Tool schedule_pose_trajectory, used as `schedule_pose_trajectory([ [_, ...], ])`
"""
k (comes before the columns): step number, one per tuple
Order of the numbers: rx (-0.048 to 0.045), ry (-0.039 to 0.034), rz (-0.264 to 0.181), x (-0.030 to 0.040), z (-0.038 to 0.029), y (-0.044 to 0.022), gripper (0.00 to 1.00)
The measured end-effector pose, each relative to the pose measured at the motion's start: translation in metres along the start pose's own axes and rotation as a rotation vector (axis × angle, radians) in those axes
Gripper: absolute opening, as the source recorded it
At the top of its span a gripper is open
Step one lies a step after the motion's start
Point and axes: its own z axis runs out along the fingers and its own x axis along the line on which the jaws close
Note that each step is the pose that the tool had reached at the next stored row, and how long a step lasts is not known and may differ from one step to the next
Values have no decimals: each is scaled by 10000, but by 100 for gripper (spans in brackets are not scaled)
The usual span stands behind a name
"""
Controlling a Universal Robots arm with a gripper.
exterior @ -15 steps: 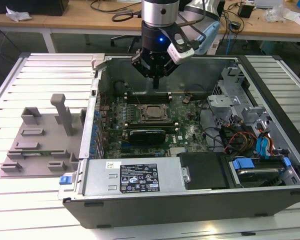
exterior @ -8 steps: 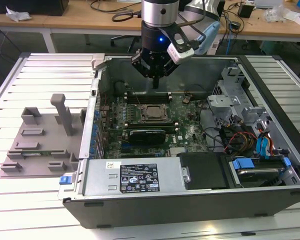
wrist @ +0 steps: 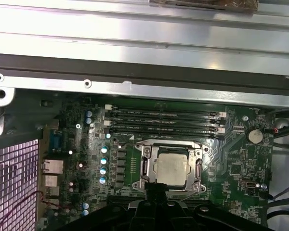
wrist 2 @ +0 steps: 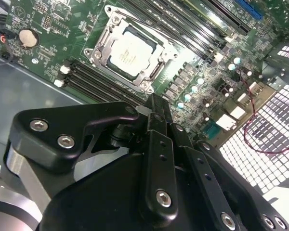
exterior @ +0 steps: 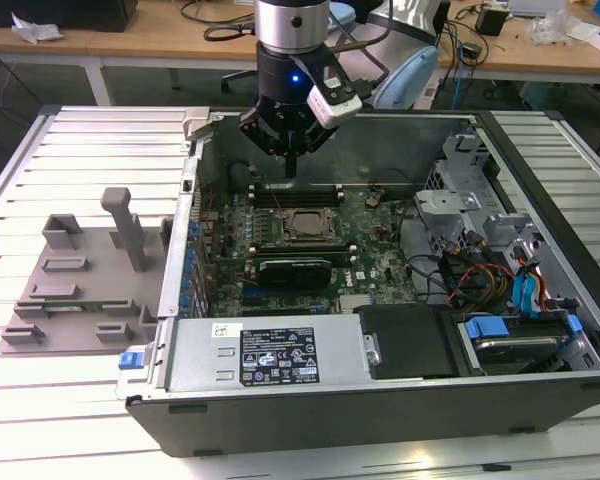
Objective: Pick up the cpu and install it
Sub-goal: 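Install the first cpu locking lever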
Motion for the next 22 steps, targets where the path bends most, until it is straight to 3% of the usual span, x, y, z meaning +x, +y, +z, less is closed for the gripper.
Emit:
schedule_pose_trajectory([
  [8,0,-1,0,51,-2,16,11],
  [22,0,0,1,72,0,31,11],
])
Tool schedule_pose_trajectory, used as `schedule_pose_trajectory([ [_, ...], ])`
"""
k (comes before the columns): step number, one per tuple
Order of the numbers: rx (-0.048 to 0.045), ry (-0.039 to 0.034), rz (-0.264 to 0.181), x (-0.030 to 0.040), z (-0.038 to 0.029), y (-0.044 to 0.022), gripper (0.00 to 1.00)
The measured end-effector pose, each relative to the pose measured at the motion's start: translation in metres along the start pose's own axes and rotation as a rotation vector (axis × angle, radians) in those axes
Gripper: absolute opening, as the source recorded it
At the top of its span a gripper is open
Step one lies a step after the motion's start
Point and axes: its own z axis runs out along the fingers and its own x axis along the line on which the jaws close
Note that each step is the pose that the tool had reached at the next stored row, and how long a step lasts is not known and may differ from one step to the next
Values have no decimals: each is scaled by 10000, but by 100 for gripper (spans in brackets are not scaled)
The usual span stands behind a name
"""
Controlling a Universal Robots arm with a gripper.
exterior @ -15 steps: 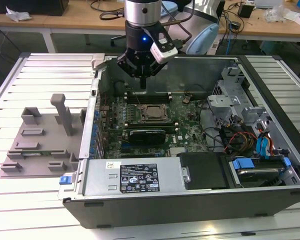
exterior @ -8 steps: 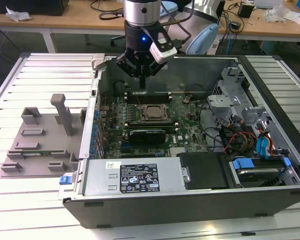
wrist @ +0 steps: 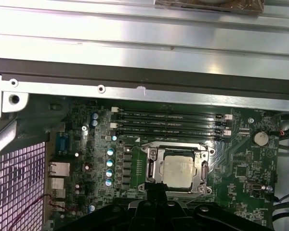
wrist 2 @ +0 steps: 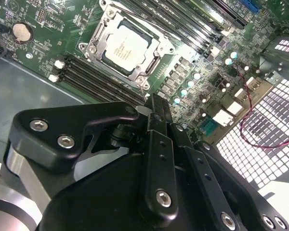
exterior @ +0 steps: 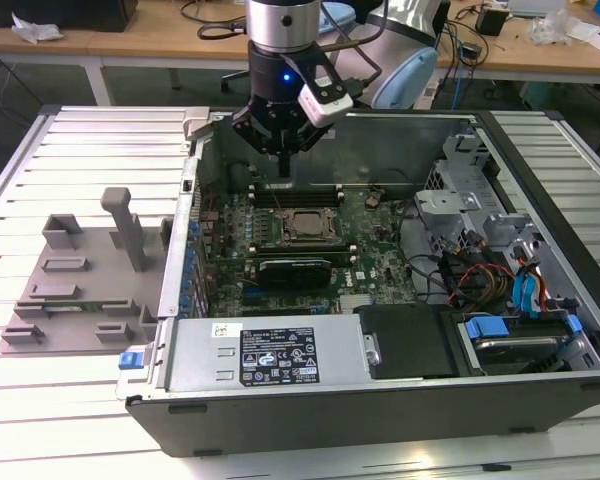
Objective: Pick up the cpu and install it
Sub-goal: 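Install the first cpu locking lever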
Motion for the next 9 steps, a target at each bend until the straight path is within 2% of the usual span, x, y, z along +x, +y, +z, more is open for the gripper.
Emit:
schedule_pose_trajectory([
  [9,-1,-1,-1,17,4,9,11],
])
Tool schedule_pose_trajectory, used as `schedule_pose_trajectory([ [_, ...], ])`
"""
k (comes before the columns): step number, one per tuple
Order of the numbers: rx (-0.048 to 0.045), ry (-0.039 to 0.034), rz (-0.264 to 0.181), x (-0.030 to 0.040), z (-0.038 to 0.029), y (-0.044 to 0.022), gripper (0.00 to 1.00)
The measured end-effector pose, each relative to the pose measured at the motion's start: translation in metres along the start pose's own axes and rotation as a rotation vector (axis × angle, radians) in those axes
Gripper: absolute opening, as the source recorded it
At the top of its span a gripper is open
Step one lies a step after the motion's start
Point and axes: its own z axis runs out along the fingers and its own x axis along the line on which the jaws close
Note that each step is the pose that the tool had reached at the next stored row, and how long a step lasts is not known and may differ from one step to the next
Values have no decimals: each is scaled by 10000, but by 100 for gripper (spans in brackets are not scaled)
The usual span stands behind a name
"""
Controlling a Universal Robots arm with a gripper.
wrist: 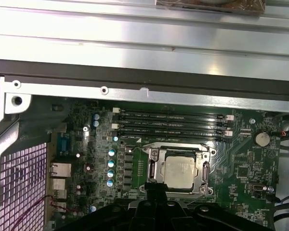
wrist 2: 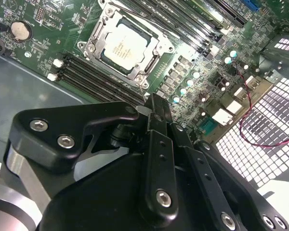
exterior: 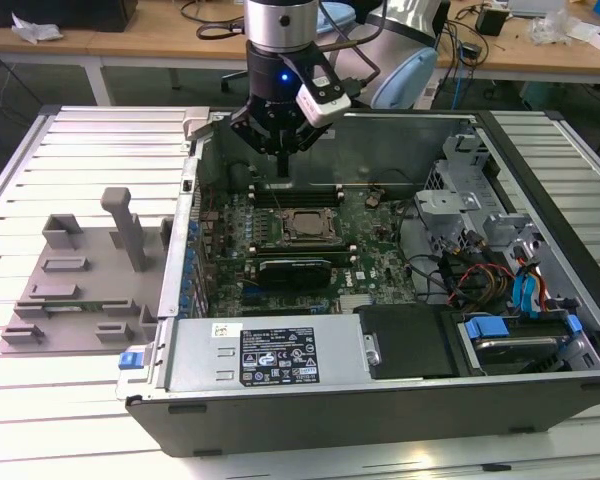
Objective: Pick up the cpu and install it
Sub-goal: 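Install the first cpu locking lever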
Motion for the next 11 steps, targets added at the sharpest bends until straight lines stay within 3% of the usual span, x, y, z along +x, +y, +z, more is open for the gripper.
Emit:
schedule_pose_trajectory([
  [11,0,1,0,10,7,14,11],
])
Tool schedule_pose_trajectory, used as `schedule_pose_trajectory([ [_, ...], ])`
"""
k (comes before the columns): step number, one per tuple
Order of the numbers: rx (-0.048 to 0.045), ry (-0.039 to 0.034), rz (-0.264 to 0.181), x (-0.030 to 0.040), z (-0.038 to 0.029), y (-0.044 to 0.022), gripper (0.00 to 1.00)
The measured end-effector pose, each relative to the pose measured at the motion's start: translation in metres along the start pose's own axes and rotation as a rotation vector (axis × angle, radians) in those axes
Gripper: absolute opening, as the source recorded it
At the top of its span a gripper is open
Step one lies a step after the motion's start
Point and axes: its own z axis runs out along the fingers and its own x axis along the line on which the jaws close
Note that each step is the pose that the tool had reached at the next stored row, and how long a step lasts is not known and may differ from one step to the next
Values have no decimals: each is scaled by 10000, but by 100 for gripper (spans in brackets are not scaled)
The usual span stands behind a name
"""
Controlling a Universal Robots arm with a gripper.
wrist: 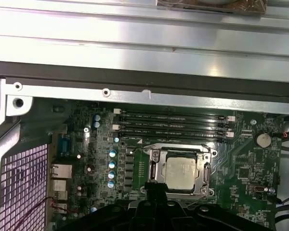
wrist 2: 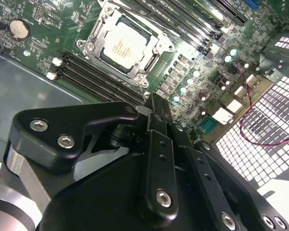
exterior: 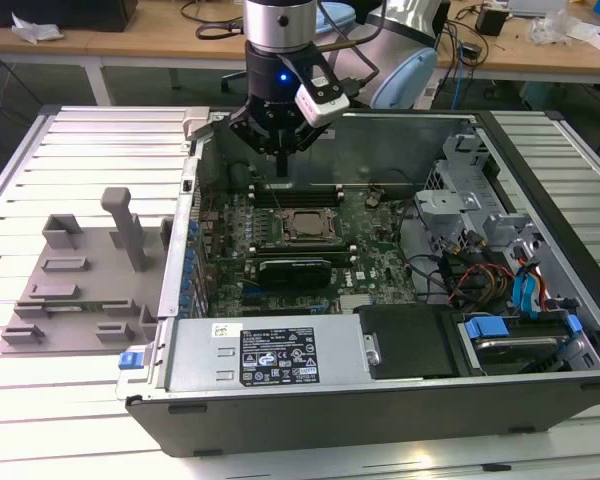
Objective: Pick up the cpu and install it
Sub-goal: 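Install the first cpu locking lever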
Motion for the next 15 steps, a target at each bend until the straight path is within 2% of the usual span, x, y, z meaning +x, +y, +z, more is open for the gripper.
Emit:
schedule_pose_trajectory([
  [5,0,1,-1,-1,13,47,11],
  [8,0,0,1,39,31,97,11],
  [13,0,0,1,184,74,175,11],
  [15,0,1,-1,241,113,199,11],
])
